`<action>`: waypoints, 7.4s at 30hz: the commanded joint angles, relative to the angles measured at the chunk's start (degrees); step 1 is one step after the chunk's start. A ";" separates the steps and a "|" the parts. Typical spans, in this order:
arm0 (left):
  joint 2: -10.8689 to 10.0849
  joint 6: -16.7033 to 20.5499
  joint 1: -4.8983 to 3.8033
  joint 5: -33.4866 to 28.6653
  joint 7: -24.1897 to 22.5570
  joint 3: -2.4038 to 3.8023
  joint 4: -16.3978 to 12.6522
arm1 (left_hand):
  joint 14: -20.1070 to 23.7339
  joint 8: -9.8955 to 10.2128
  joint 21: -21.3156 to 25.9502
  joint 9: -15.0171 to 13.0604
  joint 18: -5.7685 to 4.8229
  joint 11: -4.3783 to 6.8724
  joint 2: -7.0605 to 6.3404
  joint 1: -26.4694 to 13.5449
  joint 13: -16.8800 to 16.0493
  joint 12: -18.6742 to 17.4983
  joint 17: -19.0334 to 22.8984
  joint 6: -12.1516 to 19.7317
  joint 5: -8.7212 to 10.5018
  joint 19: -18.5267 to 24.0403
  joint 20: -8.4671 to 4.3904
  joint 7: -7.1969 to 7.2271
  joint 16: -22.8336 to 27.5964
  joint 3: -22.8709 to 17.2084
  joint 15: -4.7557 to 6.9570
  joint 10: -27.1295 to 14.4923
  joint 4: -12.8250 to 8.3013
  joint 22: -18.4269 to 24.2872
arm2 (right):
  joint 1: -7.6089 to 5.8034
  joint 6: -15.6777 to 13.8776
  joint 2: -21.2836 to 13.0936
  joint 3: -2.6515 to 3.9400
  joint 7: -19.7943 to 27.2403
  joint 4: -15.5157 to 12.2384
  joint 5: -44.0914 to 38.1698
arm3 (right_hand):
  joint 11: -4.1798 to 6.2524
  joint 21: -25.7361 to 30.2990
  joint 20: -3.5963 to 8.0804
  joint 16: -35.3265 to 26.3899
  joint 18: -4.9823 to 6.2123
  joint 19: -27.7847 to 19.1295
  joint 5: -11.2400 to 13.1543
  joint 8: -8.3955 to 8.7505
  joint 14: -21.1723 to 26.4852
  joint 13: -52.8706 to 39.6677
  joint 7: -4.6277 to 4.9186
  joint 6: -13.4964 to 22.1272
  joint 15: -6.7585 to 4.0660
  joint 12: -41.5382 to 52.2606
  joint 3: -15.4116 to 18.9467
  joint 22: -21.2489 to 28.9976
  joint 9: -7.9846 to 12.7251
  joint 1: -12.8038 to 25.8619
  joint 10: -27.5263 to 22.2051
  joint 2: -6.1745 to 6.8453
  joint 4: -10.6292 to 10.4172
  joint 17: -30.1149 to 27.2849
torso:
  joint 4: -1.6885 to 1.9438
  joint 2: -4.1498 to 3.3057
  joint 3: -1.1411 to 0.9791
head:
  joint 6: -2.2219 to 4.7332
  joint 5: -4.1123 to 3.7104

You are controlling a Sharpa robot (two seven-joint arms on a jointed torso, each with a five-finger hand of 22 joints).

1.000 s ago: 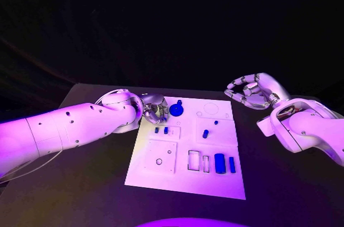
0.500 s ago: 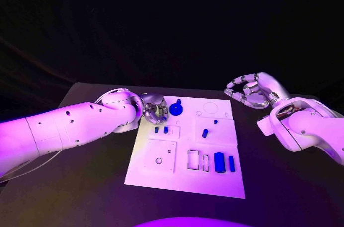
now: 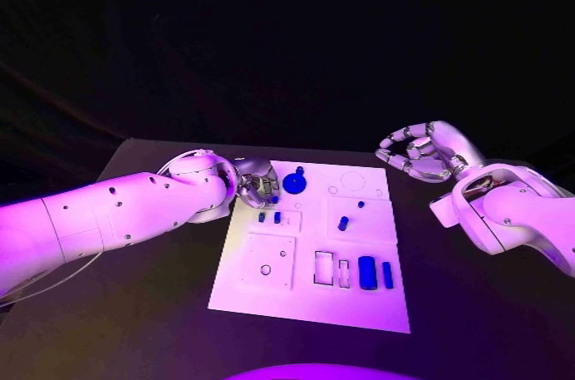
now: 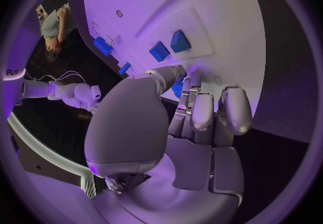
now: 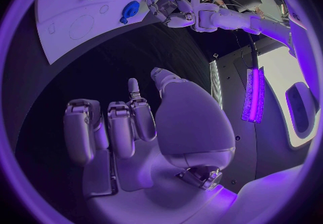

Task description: Assemble the parts on the task board

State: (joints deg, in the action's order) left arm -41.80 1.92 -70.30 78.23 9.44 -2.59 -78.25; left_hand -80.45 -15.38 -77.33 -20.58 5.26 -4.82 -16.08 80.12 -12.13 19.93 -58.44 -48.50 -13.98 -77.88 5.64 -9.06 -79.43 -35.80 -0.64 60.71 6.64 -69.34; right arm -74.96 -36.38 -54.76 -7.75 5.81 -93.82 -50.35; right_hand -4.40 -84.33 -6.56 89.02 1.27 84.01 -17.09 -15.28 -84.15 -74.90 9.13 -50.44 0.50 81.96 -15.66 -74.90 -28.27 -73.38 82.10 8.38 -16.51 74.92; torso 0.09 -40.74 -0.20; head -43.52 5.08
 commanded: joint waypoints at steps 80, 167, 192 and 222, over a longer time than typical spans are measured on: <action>-13.15 13.83 -0.68 -66.14 -31.29 1.43 -12.04 | 20.93 -0.92 27.23 2.07 5.40 -2.65 3.69 3.46 0.40 4.48 30.64 -0.37 -0.32 19.02 2.44 -1.95 14.96 9.06 -2.37 -8.90 3.13 30.90 | 5.48 24.68 11.76 -0.46 -19.25 9.24 -50.16 | 0.38 0.68 0.68 -7.06 0.30 2.56 5.44 1.99 -2.35 60.08 -1.02 -7.93 -0.76 -71.35 -17.82 -11.89 0.96 -8.80 -13.96 3.59 8.83 -2.83 | 0.00 0.07 -0.05 | 0.19 -2.46; -11.91 13.04 -0.65 -66.95 -29.84 1.41 -12.22 | 21.69 -0.60 27.48 2.57 5.28 -3.25 3.07 3.69 0.93 4.55 31.41 0.71 -0.37 19.28 2.63 -2.53 15.24 8.30 -2.81 -11.16 2.85 30.95 | 12.29 9.23 18.27 0.16 -18.74 -4.48 -49.01 | 1.33 -0.51 1.53 -7.07 0.01 3.21 8.45 0.54 -2.35 59.83 -2.00 -9.75 -1.62 -71.94 -18.52 -12.64 -0.63 -6.88 -11.14 1.64 11.17 -3.25 | 0.10 0.06 0.12 | -1.79 3.69; -11.63 12.85 -0.66 -66.96 -29.73 1.41 -12.27 | 21.76 -0.64 27.51 2.58 5.28 -3.29 3.03 3.66 0.95 4.60 31.46 0.72 -0.36 19.34 2.66 -2.54 15.23 8.30 -2.85 -11.31 2.85 30.96 | 14.71 10.45 20.30 -0.23 -18.10 -0.81 -48.42 | 1.31 -0.43 1.54 -7.07 0.03 3.17 8.36 0.58 -2.34 59.85 -1.97 -9.65 -1.63 -72.04 -18.50 -12.61 -0.64 -6.76 -11.18 1.68 11.19 -3.27 | -0.02 0.05 0.01 | -2.34 4.73; -11.70 12.76 -0.67 -66.96 -29.48 1.41 -12.31 | 21.79 -0.66 27.52 2.59 5.28 -3.30 3.04 3.63 0.96 4.64 31.48 0.73 -0.36 19.36 2.68 -2.55 15.22 8.29 -2.87 -11.37 2.86 30.96 | 14.93 14.17 21.36 -0.32 -18.76 0.27 -48.41 | 1.23 -0.14 1.54 -7.17 0.10 3.02 8.41 0.71 -2.29 59.88 -1.91 -9.39 -1.59 -72.33 -18.38 -12.49 -0.69 -6.23 -11.23 1.72 11.15 -3.52 | -0.02 0.04 0.01 | -2.57 4.91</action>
State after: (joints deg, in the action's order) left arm -53.57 15.45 -70.92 11.59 -19.79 -1.23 -90.38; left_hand -59.07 -16.09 -50.09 -18.07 9.73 -7.98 -12.82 83.54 -11.25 24.29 -27.04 -48.12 -13.98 -58.77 8.19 -11.54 -64.50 -27.28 -3.59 49.77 9.48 -38.44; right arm -60.12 -24.78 -33.49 -7.99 -12.53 -93.67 -98.23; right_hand -3.61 -84.64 -5.54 81.92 2.13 84.01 -8.55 -14.24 -84.03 -15.11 7.28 -59.44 -0.63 9.85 -34.28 -74.91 -28.86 -80.37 70.83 10.27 -5.60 71.46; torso 0.04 -40.66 -0.16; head -46.08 10.01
